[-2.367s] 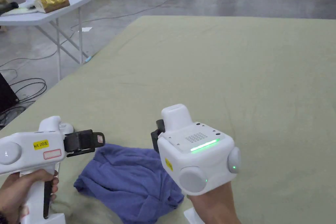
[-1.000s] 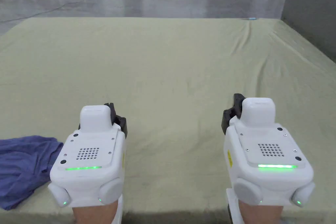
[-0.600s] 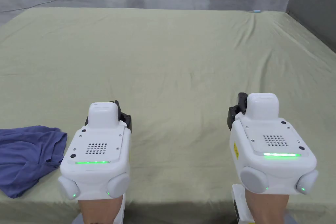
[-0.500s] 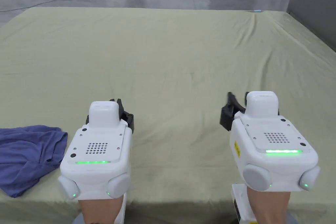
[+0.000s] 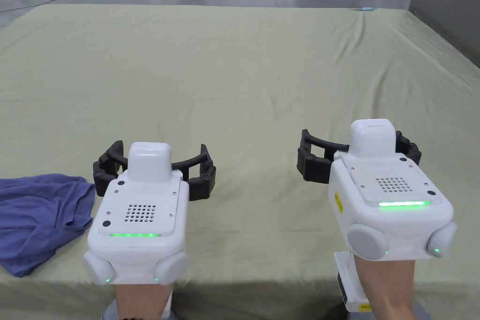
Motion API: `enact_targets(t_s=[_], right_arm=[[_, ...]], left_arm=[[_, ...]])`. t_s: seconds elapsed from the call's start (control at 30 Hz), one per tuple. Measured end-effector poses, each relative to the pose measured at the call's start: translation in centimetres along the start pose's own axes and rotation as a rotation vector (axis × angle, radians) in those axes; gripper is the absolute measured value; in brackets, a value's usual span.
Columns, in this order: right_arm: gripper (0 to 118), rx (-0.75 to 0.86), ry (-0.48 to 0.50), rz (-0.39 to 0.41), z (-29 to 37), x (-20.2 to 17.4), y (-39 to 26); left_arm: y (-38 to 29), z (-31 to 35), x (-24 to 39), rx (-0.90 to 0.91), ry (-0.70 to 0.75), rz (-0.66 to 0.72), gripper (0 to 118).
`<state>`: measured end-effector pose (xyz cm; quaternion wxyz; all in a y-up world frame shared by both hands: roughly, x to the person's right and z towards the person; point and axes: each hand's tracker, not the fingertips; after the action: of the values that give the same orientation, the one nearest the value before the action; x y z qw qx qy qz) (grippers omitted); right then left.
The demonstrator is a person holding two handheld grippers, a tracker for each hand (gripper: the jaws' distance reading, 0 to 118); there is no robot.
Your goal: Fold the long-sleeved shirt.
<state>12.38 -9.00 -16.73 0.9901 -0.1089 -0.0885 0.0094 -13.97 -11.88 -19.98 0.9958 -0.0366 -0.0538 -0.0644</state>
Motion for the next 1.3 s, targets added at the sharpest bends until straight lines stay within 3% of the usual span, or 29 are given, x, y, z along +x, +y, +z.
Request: enact_targets(t_s=[0.07, 0.13, 0.3, 0.5, 1.3], right_arm=[[115, -0.013, -0.03, -0.02, 0.0, 0.0, -0.1], [115, 0.022, 0.027, -0.056, 0.2, 0.6, -0.6], [115, 0.027, -0.023, -0.005, 0.5, 0.4, -0.2], [115, 0.042, -0.027, -0.051, 0.8, 0.7, 0.0], [115, 0.072, -0.029, -0.008, 2.0, -0.2, 1.3]], left_arm=[[0.2, -0.1, 0.3, -0.047, 0.019, -0.025, 118], [0.5, 0.0, 0.1, -0.065, -0.007, 0.018, 118], [1.0, 0.3, -0.3, -0.061, -0.026, 0.069, 117], [1.4, 1.0, 0.0, -0.036, -0.046, 0.066, 117], [2.1, 2.2, -0.5, -0.024, -0.056, 0.058, 117]])
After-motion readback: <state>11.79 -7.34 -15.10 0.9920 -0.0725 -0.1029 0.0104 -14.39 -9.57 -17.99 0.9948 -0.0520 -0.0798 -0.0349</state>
